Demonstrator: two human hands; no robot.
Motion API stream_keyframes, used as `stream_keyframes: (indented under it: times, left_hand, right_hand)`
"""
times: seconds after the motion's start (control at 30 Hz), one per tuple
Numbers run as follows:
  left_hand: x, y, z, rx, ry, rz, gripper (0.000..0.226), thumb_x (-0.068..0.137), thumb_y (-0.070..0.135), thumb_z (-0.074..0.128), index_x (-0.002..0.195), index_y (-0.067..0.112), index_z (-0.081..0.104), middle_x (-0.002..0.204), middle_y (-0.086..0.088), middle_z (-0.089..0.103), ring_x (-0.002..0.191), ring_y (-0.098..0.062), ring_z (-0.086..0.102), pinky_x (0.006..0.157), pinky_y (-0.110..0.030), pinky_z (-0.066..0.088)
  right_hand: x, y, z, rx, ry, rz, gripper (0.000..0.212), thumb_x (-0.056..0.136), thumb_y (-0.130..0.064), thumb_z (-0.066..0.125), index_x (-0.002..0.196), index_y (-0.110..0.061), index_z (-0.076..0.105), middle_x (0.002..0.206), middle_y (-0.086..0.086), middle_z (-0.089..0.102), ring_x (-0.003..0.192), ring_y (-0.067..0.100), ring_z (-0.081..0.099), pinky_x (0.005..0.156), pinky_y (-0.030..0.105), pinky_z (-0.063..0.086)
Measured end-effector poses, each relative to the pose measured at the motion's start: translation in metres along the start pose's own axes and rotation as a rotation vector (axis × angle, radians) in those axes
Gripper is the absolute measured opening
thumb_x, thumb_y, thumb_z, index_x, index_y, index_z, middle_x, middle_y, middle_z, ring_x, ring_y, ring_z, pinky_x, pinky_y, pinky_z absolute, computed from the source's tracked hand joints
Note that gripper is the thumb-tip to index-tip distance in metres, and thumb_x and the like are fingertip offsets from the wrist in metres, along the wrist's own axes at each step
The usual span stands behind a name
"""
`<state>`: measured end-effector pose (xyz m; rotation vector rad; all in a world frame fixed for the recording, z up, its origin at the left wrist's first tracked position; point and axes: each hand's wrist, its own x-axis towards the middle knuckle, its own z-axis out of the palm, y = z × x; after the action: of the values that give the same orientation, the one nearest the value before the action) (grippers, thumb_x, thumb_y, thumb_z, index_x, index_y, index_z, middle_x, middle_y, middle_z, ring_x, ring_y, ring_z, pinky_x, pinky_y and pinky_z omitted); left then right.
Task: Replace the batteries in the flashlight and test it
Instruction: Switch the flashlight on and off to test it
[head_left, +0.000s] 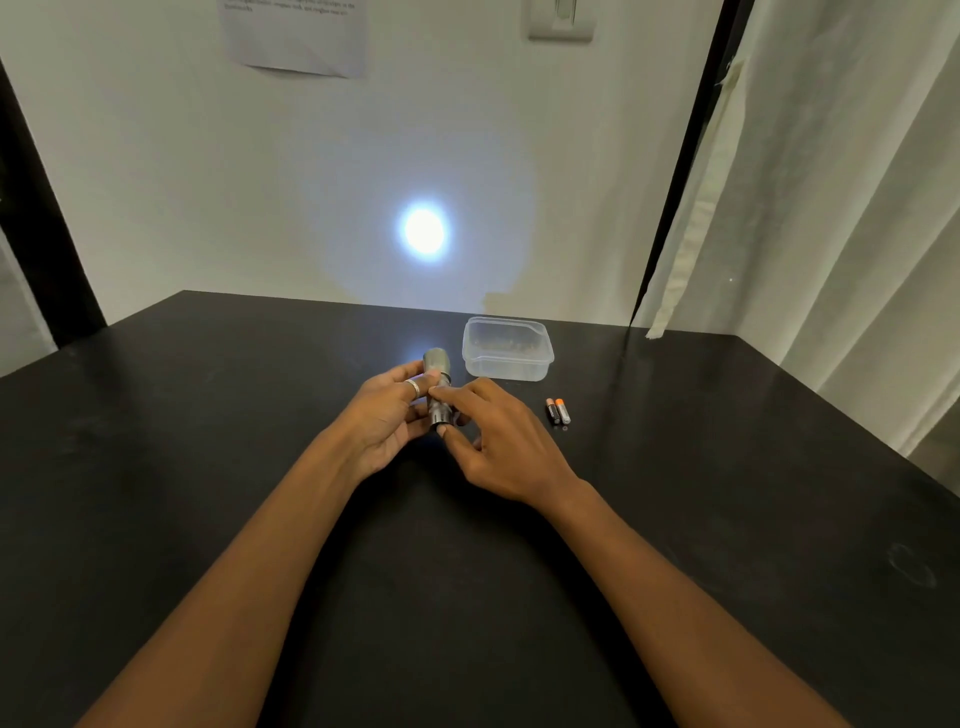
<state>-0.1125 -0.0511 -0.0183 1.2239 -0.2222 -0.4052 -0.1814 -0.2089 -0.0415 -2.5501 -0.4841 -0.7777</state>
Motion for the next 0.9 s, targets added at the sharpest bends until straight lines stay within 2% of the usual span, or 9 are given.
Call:
stream_keyframes:
  times: [0.17,0.27,0.4,0.5,0.77,0.9]
  left_hand:
    - [-0.0011,0.0,-0.0003,0.035,-0.004,0.004,0.023,0.104,0.014,0.055,0.122,0.008,0.067,0.111,-0.018,0.071,0.078,-0.02,0.075,0.063,-0.029,0.06]
    - [-0.0006,0.0,-0.0009,0.063,-0.016,0.0,0.022,0.104,0.013,0.054,0.12,0.006,0.067,0.109,-0.02,0.07,0.077,-0.022,0.074,0.065,-0.031,0.061]
    - [-0.0006,0.0009,-0.0015,0.079,-0.037,-0.018,0.023,0.104,0.013,0.055,0.121,0.007,0.067,0.108,-0.018,0.072,0.08,-0.022,0.074,0.075,-0.036,0.06]
    - [-0.0027,0.0028,-0.0004,0.05,-0.055,-0.028,0.019,0.103,0.011,0.055,0.117,0.01,0.067,0.1,-0.014,0.076,0.075,-0.02,0.076,0.071,-0.034,0.061]
    - [-0.0008,0.002,0.0006,0.043,-0.032,-0.03,0.02,0.101,0.009,0.058,0.119,0.011,0.067,0.097,-0.012,0.075,0.071,-0.017,0.076,0.061,-0.031,0.062]
    - [-0.0004,0.0017,-0.0001,0.036,-0.025,-0.023,0.021,0.101,0.01,0.059,0.12,0.012,0.067,0.101,-0.012,0.075,0.076,-0.017,0.074,0.065,-0.031,0.062]
  right_hand:
    - [0.0004,-0.001,0.0005,-0.009,0.004,0.0,0.045,0.097,-0.031,0.064,0.141,-0.022,0.058,0.113,-0.003,0.062,0.065,-0.009,0.043,0.068,0.023,0.05]
    - [0.0003,-0.0028,-0.0003,-0.006,-0.004,0.01,0.043,0.096,-0.033,0.064,0.138,-0.022,0.06,0.114,-0.003,0.062,0.067,-0.001,0.046,0.069,0.028,0.053]
    - [0.0005,-0.004,-0.001,0.007,-0.012,0.015,0.04,0.094,-0.031,0.065,0.132,-0.02,0.063,0.108,0.0,0.062,0.072,0.005,0.05,0.068,0.033,0.055]
    - [0.0003,-0.0039,-0.0006,0.012,-0.025,0.021,0.039,0.093,-0.032,0.065,0.13,-0.02,0.063,0.107,0.0,0.061,0.077,0.009,0.055,0.068,0.037,0.058]
    - [0.0002,-0.007,-0.0006,-0.006,-0.014,0.025,0.031,0.092,-0.03,0.064,0.121,-0.02,0.064,0.101,-0.002,0.058,0.073,0.009,0.052,0.063,0.04,0.055]
    - [0.0001,-0.0062,-0.0004,0.002,-0.022,0.026,0.032,0.093,-0.031,0.063,0.123,-0.022,0.062,0.102,-0.003,0.058,0.078,0.012,0.055,0.064,0.041,0.056]
